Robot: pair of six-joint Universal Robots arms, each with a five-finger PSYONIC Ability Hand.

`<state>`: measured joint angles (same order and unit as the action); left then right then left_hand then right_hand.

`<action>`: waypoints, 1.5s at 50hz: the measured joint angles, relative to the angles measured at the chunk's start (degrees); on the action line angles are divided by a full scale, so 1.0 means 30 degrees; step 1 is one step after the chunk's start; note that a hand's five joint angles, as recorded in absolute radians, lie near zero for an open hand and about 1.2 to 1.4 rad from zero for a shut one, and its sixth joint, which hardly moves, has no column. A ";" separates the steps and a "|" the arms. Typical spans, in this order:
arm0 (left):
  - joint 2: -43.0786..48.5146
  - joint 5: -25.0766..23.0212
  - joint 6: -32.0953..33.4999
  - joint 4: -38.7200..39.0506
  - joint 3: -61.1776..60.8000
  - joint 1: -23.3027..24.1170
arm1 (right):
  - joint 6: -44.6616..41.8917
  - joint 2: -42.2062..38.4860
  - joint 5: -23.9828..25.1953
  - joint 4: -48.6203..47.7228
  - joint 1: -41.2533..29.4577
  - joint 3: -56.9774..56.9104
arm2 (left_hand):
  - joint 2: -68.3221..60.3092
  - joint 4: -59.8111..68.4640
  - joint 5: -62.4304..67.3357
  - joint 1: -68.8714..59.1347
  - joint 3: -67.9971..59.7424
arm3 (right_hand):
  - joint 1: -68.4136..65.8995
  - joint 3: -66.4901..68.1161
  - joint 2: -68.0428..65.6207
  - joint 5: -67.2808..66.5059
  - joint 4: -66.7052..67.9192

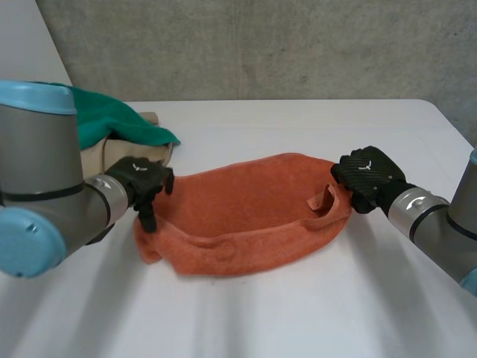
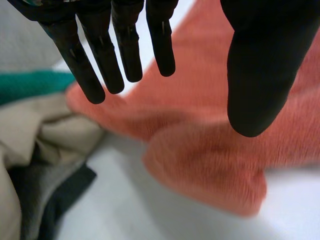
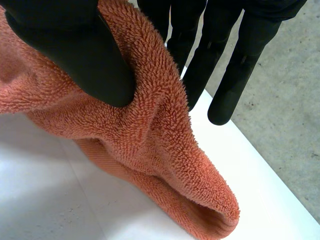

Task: Fold the laundry.

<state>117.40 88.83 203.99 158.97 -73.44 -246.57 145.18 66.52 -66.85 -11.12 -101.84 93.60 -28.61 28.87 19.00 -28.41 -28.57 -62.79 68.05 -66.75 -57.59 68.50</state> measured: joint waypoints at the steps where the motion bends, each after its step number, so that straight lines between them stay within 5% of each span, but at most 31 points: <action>1: 0.0393 0.0006 0.0196 -0.0319 0.0276 -0.0101 | -0.0041 0.0011 0.0025 0.0024 0.0027 0.0005 | -0.0156 0.0163 0.0153 -0.0189 -0.0175 | 0.0000 0.0000 0.0000 0.0000 0.0000; 11: 0.2212 0.0228 0.1319 -0.0976 0.0365 -0.0145 | -0.0589 -0.0027 0.0155 0.0177 0.0351 0.0081 | -0.2782 0.2763 0.2696 -0.3282 -0.2808 | 0.0000 0.0000 0.0000 0.0000 0.0000; 13: 0.2611 0.0407 0.1454 -0.0438 0.0078 -0.0019 | -0.0690 -0.0026 0.0150 0.0282 0.0423 0.0045 | -1.1101 1.0810 1.0610 -1.1899 -1.1011 | 0.0000 0.0000 0.0000 -0.0002 0.0000; 14: 0.2670 0.0511 0.1488 -0.0297 0.0022 0.0018 | -0.0715 -0.0008 0.0138 0.0357 0.0455 0.0002 | -1.1989 1.1921 1.1652 -1.2522 -1.1884 | 0.0000 0.0000 0.0000 -0.0002 0.0000; 21: 0.0547 0.1798 0.1120 0.0273 -0.0130 0.0331 | -0.1107 0.1091 -0.0261 0.2138 0.0865 -0.1122 | -1.3242 1.3202 1.2276 -1.2571 -1.3095 | 0.0000 0.0000 0.0000 0.0000 0.0000; 33: -0.9568 0.2632 0.0697 -0.0506 0.1206 0.0653 | -0.2032 0.7322 -0.1344 1.0269 0.2350 -0.7959 | -1.3274 1.3277 1.2276 -1.2571 -1.3189 | 0.0000 0.0002 0.0000 -0.0002 0.0002; 40: -0.9401 0.2084 0.1615 -0.2746 0.2444 -0.0011 | -0.2681 0.7056 -0.0881 1.2957 0.3017 -0.9939 | -1.3276 1.3280 1.2276 -1.2571 -1.3189 | 0.0000 0.0002 0.0000 -0.0006 0.0002; 47: -0.5318 0.1474 0.2358 -0.3109 0.3516 -0.0517 | -0.4979 0.3904 -0.1460 1.4525 0.2419 -1.0199 | -1.3308 1.3285 1.2276 -1.2571 -1.3189 | 0.0000 0.0002 0.0000 -0.0005 0.0002; 51: -0.0285 0.1397 0.2844 -0.0506 0.5788 -0.0469 | -0.5431 0.0091 -0.3043 1.3005 0.1834 -1.0698 | -1.3311 1.3288 1.2278 -1.2571 -1.3190 | 0.0000 0.0006 0.0000 -0.0005 0.0000; 55: 0.1371 0.1437 0.3016 0.1420 0.7177 -0.0437 | -0.4967 -0.1079 -0.3642 1.1445 0.1555 -1.1279 | -1.3317 1.3291 1.2278 -1.2571 -1.3198 | 0.0000 0.0017 0.0000 -0.0003 0.0000; 58: 0.3445 0.1667 0.3171 0.6730 1.0001 -0.0400 | -0.3137 -0.2428 -0.4486 0.6425 0.1106 -1.2657 | -1.3317 1.3292 1.2278 -1.2571 -1.3199 | 0.0000 0.0017 0.0000 -0.0005 0.0000; 68: 0.1566 0.2795 0.2721 1.4774 0.9809 -0.0390 | 0.2046 -0.0329 -0.4126 -0.5731 0.1534 -1.1364 | -1.3318 1.3294 1.2278 -1.2571 -1.3199 | 0.0000 0.0049 -0.0140 -0.0006 0.0005; 75: -0.0005 0.1846 0.2136 1.4208 0.6171 -0.0280 | 0.2743 0.0606 -0.2895 -0.4973 0.1976 -0.8945 | -1.3320 1.3294 1.2278 -1.2571 -1.3199 | 0.0000 0.0049 -0.0140 -0.0151 0.0003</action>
<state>117.39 94.37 210.40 201.60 -54.93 -247.41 153.41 68.33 -75.54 -26.04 -95.92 66.76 -68.57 68.75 55.84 -66.12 -68.17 -62.79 68.20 -67.17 -58.04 68.51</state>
